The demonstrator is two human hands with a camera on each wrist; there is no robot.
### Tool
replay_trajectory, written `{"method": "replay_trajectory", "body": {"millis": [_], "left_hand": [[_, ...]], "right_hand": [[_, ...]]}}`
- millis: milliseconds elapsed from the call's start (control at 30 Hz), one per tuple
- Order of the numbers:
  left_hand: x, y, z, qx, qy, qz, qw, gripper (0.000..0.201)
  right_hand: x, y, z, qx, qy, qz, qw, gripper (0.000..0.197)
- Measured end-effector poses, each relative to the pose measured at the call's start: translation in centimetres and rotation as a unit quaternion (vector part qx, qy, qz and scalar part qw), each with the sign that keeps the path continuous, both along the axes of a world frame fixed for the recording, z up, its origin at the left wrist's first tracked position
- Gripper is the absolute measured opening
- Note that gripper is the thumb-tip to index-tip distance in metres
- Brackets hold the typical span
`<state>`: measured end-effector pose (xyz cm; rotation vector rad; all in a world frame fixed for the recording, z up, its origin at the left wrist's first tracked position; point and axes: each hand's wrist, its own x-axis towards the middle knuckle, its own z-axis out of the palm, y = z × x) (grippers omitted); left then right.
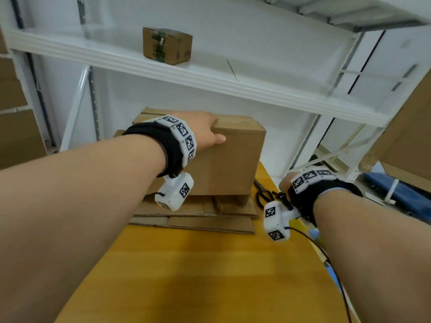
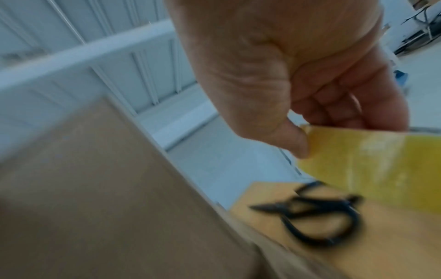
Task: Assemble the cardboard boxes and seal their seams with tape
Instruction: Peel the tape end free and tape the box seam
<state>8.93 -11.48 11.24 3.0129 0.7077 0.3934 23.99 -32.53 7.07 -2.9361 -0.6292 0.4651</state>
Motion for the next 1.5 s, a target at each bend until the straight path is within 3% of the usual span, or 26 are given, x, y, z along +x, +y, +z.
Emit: {"method": "replay_trajectory", "body": {"millis": [100,167,233,333,467,667,933,1067,1167,1367,1433,1500], "left_hand": [[-0.7,0.4,-0.1,-0.009,0.018,-0.02,1.0,0.068],[-0.8,0.2,0.6,0.017,0.011,-0.024,0.999,0.064],[-0.6,-0.2,1.3,0.03,0.017,-0.029,0.999,0.065],[0.0,-0.7,0.9,0.012,0.022,-0.045,0.999,0.064],[0.8,-1.3,-1.5,0.013,0.003,-0.072,0.997,0.064],[1.5,-0.1,-2.0,-0.012,0.019,-0.115,0.993,0.065],[1.3,0.7,-1.6,-0.055,0.065,-0.055,0.995,0.066],[1.2,0.8,-1.4,-0.057,0.078,-0.055,0.994,0.066],[0.9,1.3,-1.0,-0.079,0.081,-0.058,0.992,0.06],[0.0,2.1,0.0,-0.168,0.035,-0.053,0.984,0.042],[-0.1,2.9,-0.2,-0.217,-0.031,-0.043,0.975,0.035],[0.2,3.8,-0.7,-0.309,-0.161,-0.013,0.937,0.022]], "right_hand": [[1.2,1.1,5.7,0.188,-0.082,-0.038,0.978,0.023],[1.2,3.1,9.3,0.253,-0.145,-0.038,0.956,0.007],[0.3,5.3,11.3,0.29,-0.211,0.001,0.933,0.026],[-2.2,8.5,12.1,0.38,-0.266,0.106,0.88,0.013],[-4.0,11.5,9.5,0.405,-0.206,0.227,0.861,0.016],[-0.8,11.1,4.9,0.458,-0.108,0.13,0.873,0.017],[-0.7,11.2,4.2,0.448,-0.077,0.144,0.879,0.031],[-1.0,12.3,4.7,0.522,0.003,0.101,0.847,0.046],[-1.7,13.6,5.1,0.576,0.066,0.085,0.81,0.04],[-2.6,15.4,3.7,0.591,0.136,0.081,0.791,0.043],[-2.3,15.3,2.9,0.574,0.129,0.099,0.803,0.043],[-2.1,15.4,2.7,0.549,0.119,0.128,0.817,0.039]]}}
